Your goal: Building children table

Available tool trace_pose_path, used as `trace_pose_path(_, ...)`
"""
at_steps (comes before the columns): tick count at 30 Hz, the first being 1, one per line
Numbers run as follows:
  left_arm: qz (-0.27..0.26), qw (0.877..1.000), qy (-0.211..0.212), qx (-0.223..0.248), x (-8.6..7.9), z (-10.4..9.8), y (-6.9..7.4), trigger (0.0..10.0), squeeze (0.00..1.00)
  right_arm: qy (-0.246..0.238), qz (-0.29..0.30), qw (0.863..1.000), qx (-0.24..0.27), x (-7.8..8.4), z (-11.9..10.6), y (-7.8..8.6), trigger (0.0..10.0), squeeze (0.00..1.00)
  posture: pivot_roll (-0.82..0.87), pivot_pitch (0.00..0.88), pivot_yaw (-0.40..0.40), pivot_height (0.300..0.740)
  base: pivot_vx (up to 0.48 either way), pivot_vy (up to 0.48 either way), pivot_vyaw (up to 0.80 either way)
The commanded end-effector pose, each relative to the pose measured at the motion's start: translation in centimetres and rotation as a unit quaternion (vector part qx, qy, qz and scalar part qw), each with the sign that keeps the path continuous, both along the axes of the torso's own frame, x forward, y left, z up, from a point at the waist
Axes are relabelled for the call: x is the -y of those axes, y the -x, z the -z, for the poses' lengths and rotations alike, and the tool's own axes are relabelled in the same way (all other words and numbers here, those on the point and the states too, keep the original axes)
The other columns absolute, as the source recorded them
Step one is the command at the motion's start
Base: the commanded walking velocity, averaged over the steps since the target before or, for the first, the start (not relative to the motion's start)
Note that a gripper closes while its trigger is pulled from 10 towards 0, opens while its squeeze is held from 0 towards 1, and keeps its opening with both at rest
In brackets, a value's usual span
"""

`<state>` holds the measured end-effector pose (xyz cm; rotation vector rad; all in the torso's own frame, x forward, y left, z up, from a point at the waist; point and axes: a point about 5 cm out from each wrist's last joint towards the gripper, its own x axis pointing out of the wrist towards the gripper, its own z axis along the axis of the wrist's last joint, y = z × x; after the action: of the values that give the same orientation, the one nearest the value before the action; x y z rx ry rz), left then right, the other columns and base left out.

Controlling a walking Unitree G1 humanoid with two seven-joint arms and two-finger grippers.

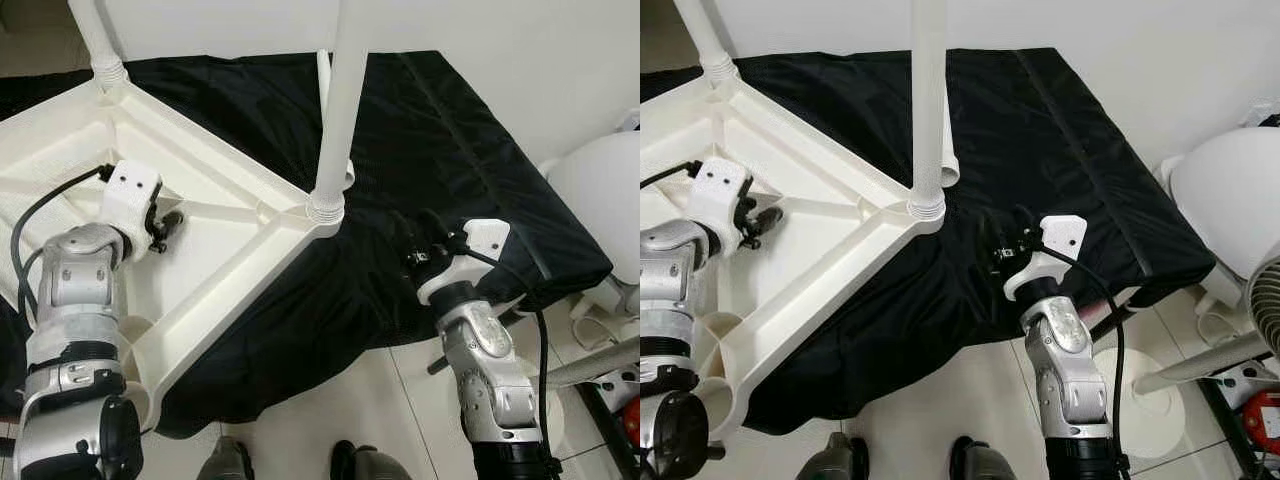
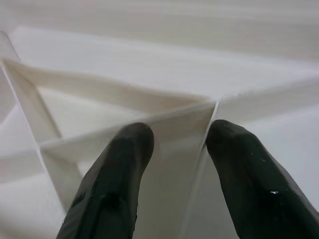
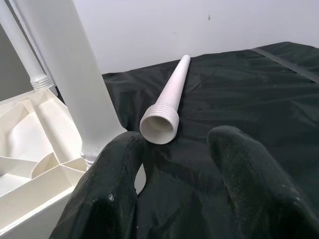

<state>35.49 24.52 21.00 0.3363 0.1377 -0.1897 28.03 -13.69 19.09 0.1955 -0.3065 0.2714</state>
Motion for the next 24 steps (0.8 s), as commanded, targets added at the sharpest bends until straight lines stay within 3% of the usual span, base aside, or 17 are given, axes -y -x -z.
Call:
trace_pose_path(1, -0.157, 0.983, 0.008, 0.099, -1.6, -1.5, 0.2, 10.0, 0.00, 0.000, -0.003, 1.000, 0.003, 0.0, 0.1, 0.3, 10.0, 0.00, 0.07, 0.142, -0.022, 0.740, 0.000, 0.000, 0.00)
trace_pose_path(2, -0.157, 0.983, 0.008, 0.099, -1.6, -1.5, 0.2, 10.0, 0.00, 0.000, -0.003, 1.000, 0.003, 0.0, 0.1, 0.3, 10.0, 0.00, 0.07, 0.142, -0.022, 0.740, 0.000, 0.000, 0.00)
trace_pose_path(4, -0.097, 0.989, 0.010, 0.115, -0.8, -2.1, 0.5, 10.0, 0.00, 0.000, -0.004, 1.000, 0.002, 0.0, 0.2, 0.3, 10.0, 0.00, 0.07, 0.142, -0.022, 0.740, 0.000, 0.000, 0.00)
trace_pose_path(7, -0.076, 0.990, 0.001, 0.123, -0.5, -2.3, 0.6, 10.0, 0.00, 0.000, -0.004, 1.000, 0.001, 0.0, 0.2, 0.2, 10.0, 0.00, 0.07, 0.142, -0.022, 0.740, 0.000, 0.000, 0.00)
trace_pose_path(8, -0.034, 0.991, -0.008, 0.133, 0.0, -2.6, 1.0, 10.0, 0.00, 0.002, -0.003, 1.000, -0.001, 0.1, 0.3, 0.1, 10.0, 0.00, 0.08, 0.143, -0.025, 0.740, 0.000, 0.000, 0.00)
trace_pose_path(19, 0.009, 0.988, -0.030, 0.152, -0.3, -2.9, 1.9, 10.0, 0.00, 0.011, 0.020, 0.999, -0.026, 0.7, 1.1, -0.1, 10.0, 0.00, 0.09, 0.153, -0.026, 0.740, 0.000, 0.000, 0.00)
trace_pose_path(24, 0.007, 0.989, -0.004, 0.149, -0.6, -2.6, 2.2, 10.0, 0.00, 0.013, 0.035, 0.999, -0.030, 0.9, 1.2, -0.2, 10.0, 0.00, 0.10, 0.149, -0.023, 0.740, 0.000, 0.000, 0.00)
